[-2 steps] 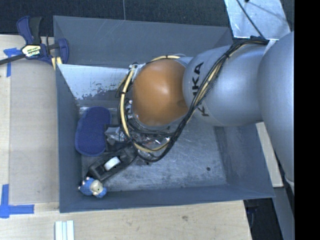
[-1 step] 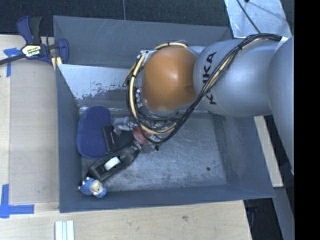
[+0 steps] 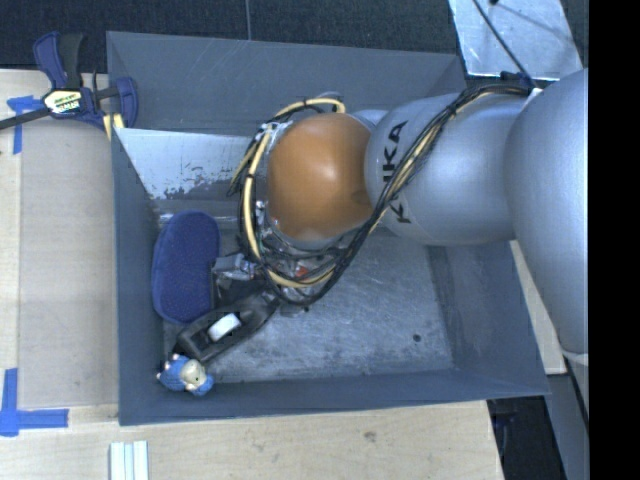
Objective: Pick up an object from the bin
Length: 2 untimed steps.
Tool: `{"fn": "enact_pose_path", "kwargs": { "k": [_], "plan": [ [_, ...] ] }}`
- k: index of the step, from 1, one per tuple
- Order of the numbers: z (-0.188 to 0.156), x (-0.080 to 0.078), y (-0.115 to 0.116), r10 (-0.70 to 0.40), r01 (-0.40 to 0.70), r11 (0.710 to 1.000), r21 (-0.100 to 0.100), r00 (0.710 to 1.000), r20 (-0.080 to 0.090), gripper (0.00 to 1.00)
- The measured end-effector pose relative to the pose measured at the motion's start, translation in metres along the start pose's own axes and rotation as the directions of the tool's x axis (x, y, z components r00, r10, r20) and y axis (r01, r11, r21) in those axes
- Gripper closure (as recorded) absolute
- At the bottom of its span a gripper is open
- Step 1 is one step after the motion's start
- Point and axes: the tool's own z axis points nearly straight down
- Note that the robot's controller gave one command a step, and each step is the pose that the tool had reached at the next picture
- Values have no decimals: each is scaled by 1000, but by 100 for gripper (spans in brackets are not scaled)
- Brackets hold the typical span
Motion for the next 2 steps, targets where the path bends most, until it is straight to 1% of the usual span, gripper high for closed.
{"fn": "enact_pose_path", "kwargs": {
  "k": [1,2],
  "plan": [
    [0,1,-1,5,-5,1000,-1,1000,0,0],
    [-1,2,-4,4,-4,1000,5,1000,-2,100]
  ]
}}
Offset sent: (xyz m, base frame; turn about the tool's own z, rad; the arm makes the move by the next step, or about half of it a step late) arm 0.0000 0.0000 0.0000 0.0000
